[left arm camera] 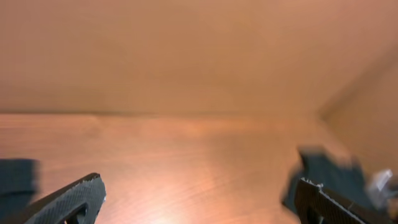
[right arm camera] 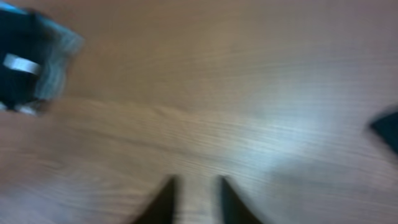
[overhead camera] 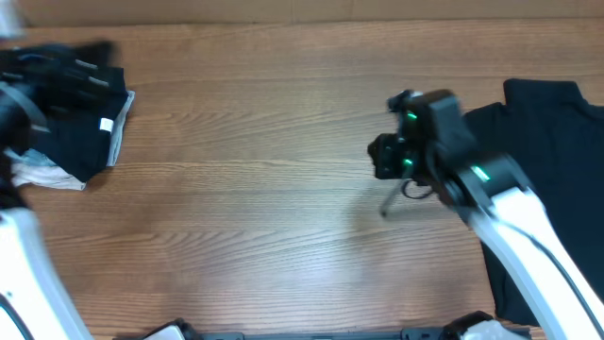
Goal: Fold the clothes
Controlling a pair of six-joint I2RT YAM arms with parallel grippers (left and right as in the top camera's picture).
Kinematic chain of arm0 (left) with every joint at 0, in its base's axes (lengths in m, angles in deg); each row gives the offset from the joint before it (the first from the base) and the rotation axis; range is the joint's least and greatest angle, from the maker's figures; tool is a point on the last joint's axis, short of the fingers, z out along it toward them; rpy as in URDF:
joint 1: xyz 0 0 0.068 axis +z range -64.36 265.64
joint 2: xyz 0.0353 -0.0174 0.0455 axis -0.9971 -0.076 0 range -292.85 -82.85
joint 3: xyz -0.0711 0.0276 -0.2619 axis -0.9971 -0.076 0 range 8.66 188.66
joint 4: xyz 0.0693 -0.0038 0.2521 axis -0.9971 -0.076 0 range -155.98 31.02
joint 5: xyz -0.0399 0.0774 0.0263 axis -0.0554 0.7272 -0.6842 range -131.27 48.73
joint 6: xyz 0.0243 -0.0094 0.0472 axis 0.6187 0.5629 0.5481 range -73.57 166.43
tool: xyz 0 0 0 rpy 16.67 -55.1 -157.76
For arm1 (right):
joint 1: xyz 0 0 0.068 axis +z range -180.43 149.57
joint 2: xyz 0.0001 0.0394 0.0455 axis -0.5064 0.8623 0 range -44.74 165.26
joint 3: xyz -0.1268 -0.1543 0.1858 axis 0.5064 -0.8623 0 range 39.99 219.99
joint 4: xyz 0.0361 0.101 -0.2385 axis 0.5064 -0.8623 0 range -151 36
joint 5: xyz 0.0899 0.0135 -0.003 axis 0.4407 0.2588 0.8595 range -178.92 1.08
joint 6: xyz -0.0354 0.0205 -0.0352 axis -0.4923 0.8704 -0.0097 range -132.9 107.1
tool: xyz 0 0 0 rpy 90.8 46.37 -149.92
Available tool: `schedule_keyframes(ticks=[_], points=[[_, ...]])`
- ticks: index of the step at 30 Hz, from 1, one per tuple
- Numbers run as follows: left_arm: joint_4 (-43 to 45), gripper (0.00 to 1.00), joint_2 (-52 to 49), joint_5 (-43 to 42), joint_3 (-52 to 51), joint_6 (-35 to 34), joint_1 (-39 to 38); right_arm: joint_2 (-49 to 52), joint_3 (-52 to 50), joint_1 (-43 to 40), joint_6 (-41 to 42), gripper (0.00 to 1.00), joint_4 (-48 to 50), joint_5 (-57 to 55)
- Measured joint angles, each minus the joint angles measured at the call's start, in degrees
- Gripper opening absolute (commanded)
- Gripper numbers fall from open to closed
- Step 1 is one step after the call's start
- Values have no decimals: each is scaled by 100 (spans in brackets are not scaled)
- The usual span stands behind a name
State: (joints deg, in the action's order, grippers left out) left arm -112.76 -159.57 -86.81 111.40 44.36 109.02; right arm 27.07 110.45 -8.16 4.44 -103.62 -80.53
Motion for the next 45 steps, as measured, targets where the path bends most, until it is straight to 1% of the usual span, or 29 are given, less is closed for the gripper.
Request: schedule_keyframes(ticks=[1,2,3,5,7,9,12,17,21,25,29,34,35,41,45], points=[[-195,100,146,260,0,151,-435,-328,13,15,-26,78,33,-46],[-409,100,341,680,0,334,-1040,-826,52,24,-85,100,37,-157],[-527,100,463,918,0,404,-1386,-1110,74,22,-111,100,48,-221],[-870,100,796,1735,0,573,-2218,-1764,131,22,-157,100,48,-380],[-1180,100,1119,2444,0,678,-2885,-2312,166,22,-208,100,46,-479],[-1554,100,1436,3062,4,737,-3440,-2728,184,22,-223,100,31,-549],[-2039,100,1742,3626,13,817,-3912,-3112,188,24,-238,100,-22,-608],[-2149,100,1698,3998,15,833,-4065,-3305,188,22,-238,100,-76,-634],[-2149,100,1550,4118,15,833,-4065,-3296,186,24,-243,100,-138,-647],[-2149,100,1493,4157,15,833,-4065,-3296,186,22,-240,100,-450,-649],[-2151,100,1473,4175,15,833,-4065,-3296,186,24,-238,100,-981,-649],[-2151,100,1392,4177,15,833,-4065,-3370,157,-31,-240,100,-2203,-737],[-2151,100,1370,4179,15,833,-4065,-3488,125,-149,-240,100,-2529,-756],[-2149,100,1213,4179,15,833,-4065,-4153,44,-503,-234,100,-3506,-776],[-2149,100,1084,4179,15,833,-4065,-4433,-197,-503,-232,100,-3351,-774]])
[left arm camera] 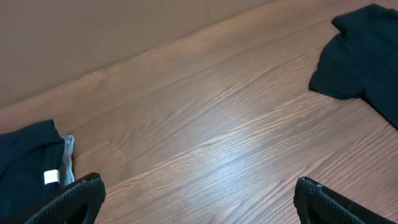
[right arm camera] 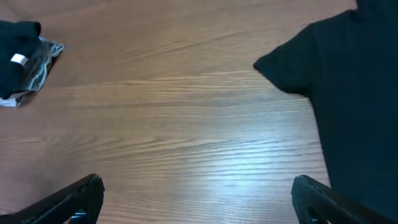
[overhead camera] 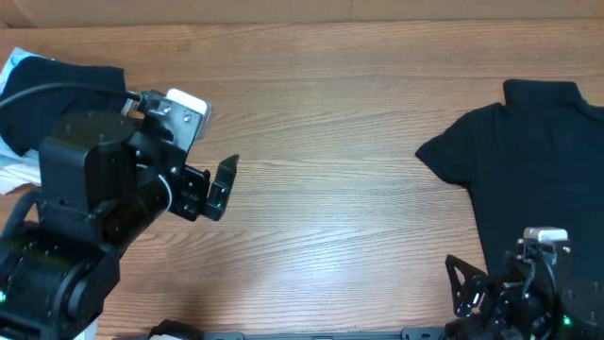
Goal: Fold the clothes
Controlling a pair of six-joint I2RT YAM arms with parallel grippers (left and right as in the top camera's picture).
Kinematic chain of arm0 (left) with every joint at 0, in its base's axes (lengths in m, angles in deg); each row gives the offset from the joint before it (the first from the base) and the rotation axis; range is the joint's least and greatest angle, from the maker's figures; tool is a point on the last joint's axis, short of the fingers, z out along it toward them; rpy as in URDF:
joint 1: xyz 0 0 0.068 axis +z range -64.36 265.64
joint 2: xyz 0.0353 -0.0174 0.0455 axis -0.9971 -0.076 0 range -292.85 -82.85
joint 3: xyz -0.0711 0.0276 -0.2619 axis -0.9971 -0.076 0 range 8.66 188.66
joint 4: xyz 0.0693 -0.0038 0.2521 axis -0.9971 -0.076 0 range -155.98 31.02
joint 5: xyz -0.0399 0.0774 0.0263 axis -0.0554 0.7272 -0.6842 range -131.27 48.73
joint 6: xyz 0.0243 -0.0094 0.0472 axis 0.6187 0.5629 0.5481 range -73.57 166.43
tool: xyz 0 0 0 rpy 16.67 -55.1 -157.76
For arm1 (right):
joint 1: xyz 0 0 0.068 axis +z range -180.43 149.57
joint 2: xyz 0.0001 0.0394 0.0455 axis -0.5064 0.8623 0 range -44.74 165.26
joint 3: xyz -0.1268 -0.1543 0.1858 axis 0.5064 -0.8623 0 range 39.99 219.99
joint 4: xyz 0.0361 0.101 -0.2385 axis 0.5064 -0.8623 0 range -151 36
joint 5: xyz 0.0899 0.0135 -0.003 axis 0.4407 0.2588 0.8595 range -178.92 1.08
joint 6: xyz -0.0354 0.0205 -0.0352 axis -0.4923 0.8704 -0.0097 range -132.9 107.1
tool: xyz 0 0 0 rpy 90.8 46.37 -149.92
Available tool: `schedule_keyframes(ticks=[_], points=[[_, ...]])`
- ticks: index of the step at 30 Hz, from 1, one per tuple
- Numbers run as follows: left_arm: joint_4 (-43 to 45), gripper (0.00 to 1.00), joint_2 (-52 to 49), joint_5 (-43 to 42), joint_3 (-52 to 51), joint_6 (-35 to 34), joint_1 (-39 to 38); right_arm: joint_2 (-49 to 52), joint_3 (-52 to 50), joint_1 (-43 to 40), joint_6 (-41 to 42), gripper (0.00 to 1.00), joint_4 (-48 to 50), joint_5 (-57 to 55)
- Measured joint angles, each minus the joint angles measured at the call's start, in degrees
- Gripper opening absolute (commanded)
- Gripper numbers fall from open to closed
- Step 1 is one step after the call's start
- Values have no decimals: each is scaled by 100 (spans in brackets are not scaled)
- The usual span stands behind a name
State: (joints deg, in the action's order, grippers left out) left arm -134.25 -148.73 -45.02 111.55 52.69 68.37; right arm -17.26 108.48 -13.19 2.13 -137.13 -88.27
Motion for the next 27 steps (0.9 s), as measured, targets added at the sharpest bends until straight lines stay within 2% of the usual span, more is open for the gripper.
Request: schedule_keyframes(ticks=[4,9,12,18,27], points=[[0,100,-160,0,0,0,0,-212,-302,0,-15,100,662,-15],[2,100,-413,17,0,0,0,-553,-1123,-240,-444,100,3403,-358],[2,100,-573,20,0,0,0,-855,-1941,-595,-782,100,4527,-459],[0,100,-931,20,0,0,0,-1467,-3853,-1058,-1086,100,5541,-507],[2,100,-1541,17,0,0,0,-2599,-6336,-1084,-1353,100,7945,83]])
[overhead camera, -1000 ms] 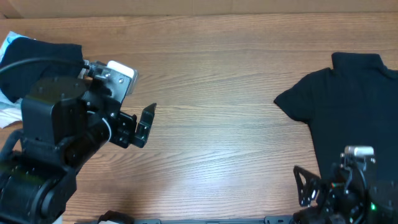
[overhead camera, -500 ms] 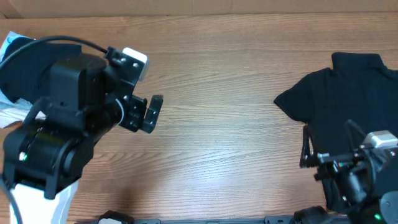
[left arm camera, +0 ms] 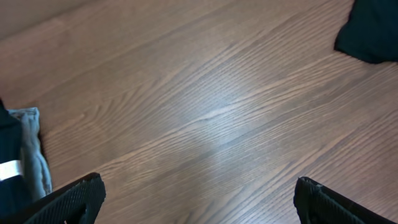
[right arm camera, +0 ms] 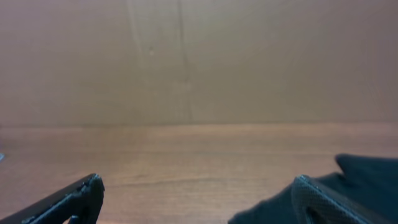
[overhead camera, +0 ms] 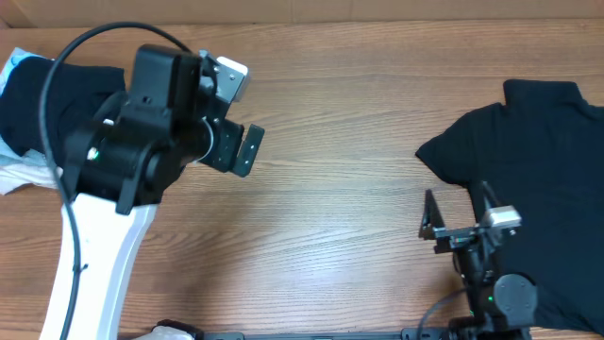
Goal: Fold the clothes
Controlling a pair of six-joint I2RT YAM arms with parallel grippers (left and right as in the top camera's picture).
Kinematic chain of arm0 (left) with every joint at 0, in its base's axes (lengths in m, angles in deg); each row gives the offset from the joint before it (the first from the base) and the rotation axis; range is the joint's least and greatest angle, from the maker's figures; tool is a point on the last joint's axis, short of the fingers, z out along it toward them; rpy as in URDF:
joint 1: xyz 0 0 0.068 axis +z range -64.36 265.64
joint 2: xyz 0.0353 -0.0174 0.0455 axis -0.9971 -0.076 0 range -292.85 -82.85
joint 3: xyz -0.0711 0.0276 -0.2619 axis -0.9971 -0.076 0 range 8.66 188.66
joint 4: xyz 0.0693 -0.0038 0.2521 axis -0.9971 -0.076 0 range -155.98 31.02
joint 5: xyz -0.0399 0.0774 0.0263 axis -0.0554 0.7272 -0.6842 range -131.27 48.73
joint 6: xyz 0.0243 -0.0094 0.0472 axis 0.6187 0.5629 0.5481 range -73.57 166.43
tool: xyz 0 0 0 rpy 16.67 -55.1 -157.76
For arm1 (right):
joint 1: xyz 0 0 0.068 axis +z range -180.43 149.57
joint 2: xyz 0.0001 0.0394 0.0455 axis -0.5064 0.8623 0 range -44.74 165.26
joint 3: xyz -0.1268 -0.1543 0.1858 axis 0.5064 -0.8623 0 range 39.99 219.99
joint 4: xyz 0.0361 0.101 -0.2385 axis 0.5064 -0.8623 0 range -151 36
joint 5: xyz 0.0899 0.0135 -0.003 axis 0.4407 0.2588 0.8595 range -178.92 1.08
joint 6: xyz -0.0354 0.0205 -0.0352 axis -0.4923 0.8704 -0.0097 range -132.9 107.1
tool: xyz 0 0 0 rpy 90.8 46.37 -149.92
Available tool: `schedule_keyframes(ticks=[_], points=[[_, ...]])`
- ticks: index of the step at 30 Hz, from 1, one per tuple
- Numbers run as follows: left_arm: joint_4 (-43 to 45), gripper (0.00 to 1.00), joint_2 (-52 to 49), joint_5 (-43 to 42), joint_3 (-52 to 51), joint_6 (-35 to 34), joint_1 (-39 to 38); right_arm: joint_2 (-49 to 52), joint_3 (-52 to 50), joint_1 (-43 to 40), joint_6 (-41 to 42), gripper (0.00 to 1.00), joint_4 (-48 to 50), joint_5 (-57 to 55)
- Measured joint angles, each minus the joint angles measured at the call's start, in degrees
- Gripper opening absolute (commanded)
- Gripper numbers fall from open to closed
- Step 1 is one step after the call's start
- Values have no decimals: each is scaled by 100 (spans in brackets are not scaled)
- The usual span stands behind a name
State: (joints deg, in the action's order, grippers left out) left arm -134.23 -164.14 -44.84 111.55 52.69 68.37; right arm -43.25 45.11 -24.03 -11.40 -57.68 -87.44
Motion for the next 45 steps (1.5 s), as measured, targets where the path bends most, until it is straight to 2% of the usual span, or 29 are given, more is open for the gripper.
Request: schedule_keyframes(ticks=[3,25,32,36,40,45], points=[[0,100,-256,2,0,0,0,-59,-411,2,-22,100,35,186],[11,100,-2094,2,0,0,0,-66,-409,0,-26,100,-63,369],[48,100,-2256,92,0,0,-83,-66,-409,0,-26,100,-63,367],[-116,100,-1609,376,-46,22,-219,-66,-409,-2,-26,100,-63,369],[304,100,-184,732,-33,37,-105,-66,-409,-2,-24,100,-66,367],[1552,100,1751,791,-433,37,949,-66,-409,-2,-24,100,-66,369]])
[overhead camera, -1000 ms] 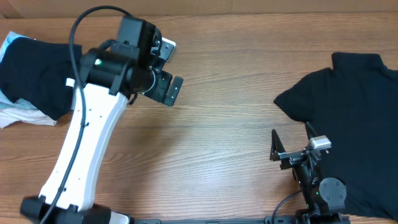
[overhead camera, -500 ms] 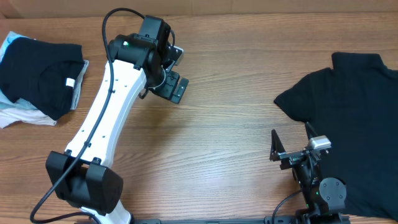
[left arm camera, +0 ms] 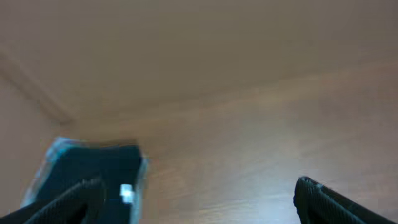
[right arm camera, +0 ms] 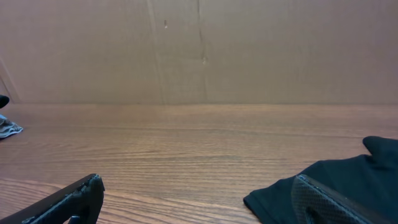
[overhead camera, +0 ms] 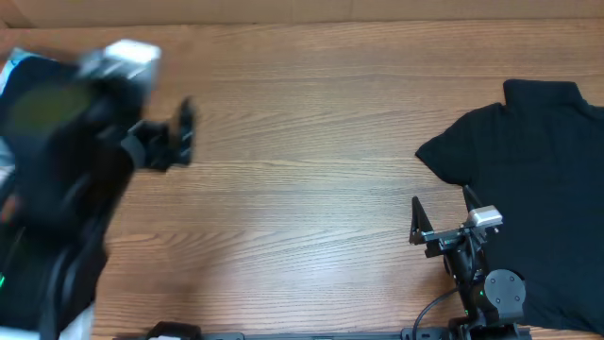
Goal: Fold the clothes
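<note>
A black T-shirt (overhead camera: 543, 179) lies spread flat on the right of the wooden table; its sleeve (right arm camera: 329, 180) shows in the right wrist view. My right gripper (overhead camera: 441, 201) stands open and empty at the shirt's left edge near the front, pointing at the back wall. A folded dark garment (left arm camera: 93, 171) with a white label lies at the far left. My left gripper (overhead camera: 179, 137) is blurred, open and empty beside that pile, with the left arm covering most of it from above.
A brown cardboard wall (right arm camera: 199, 50) closes the back of the table (overhead camera: 311, 189). A scrap of grey-white cloth (right arm camera: 7, 128) shows by the left pile. Bare wood lies between the pile and the shirt.
My left gripper has moved left from the left-centre of the table to the folded pile and now faces the back wall, blurred. The right gripper has barely shifted beside the shirt.
At first my right gripper hung over the mid-right of the table, fingers close together, with the left arm at the far-left pile. Then both were open, right at the front edge, left over left-centre. Right then faced the wall by the shirt; left is now back at the pile.
</note>
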Controlling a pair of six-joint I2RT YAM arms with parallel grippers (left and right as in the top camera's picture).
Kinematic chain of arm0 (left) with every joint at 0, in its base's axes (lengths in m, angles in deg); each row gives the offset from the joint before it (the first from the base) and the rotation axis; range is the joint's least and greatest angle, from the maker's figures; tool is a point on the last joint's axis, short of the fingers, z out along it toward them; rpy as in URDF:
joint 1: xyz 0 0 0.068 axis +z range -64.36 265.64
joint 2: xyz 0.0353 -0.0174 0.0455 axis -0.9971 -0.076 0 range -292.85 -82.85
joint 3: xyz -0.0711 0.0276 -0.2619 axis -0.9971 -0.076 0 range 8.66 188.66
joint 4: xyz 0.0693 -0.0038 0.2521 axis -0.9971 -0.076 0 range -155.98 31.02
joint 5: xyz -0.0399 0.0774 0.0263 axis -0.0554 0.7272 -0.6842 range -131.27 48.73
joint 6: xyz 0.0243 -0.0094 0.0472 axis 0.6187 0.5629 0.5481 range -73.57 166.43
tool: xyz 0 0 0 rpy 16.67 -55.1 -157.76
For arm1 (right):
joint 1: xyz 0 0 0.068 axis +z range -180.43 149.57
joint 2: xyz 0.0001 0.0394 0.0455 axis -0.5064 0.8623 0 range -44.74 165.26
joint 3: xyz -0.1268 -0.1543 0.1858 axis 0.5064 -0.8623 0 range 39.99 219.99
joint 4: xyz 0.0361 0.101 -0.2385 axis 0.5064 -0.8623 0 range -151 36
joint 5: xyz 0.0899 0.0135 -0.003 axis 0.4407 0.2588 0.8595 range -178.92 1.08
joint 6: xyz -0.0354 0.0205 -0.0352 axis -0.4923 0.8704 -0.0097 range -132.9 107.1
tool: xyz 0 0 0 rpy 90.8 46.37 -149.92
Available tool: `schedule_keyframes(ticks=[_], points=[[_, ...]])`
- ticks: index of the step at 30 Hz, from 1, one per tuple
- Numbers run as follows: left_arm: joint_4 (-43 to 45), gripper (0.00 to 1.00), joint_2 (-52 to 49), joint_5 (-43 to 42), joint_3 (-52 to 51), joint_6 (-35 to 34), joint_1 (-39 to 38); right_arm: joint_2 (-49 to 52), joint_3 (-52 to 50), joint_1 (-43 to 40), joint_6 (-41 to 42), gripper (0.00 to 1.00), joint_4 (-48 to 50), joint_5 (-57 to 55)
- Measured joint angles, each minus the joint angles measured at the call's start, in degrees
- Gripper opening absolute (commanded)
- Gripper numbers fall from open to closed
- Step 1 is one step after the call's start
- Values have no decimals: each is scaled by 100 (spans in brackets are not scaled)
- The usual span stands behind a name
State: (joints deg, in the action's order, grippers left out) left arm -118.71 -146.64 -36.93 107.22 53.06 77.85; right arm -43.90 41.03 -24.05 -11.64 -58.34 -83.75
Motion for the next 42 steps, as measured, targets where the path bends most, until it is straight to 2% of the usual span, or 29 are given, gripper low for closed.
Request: schedule_keyframes(ticks=[2,7,16,23,30,34,42], points=[[610,100,881,-92,-758,4,343,0,0,0,-4,100,-2,0],[1652,100,2312,-188,-2531,116,586,0,0,0,0,100,-9,2],[2706,100,4607,-525,-5390,35,975,0,0,0,-2,100,-13,9],[3840,100,6203,-584,-7381,-424,979,0,0,0,0,100,-13,22],[5023,100,6288,-673,-8959,-780,977,0,0,0,0,100,-13,37],[5528,100,6290,-737,-9521,-846,977,0,0,0,-2,100,-13,42],[5552,100,6293,-732,-9805,-868,977,0,0,0,-2,100,-15,39]])
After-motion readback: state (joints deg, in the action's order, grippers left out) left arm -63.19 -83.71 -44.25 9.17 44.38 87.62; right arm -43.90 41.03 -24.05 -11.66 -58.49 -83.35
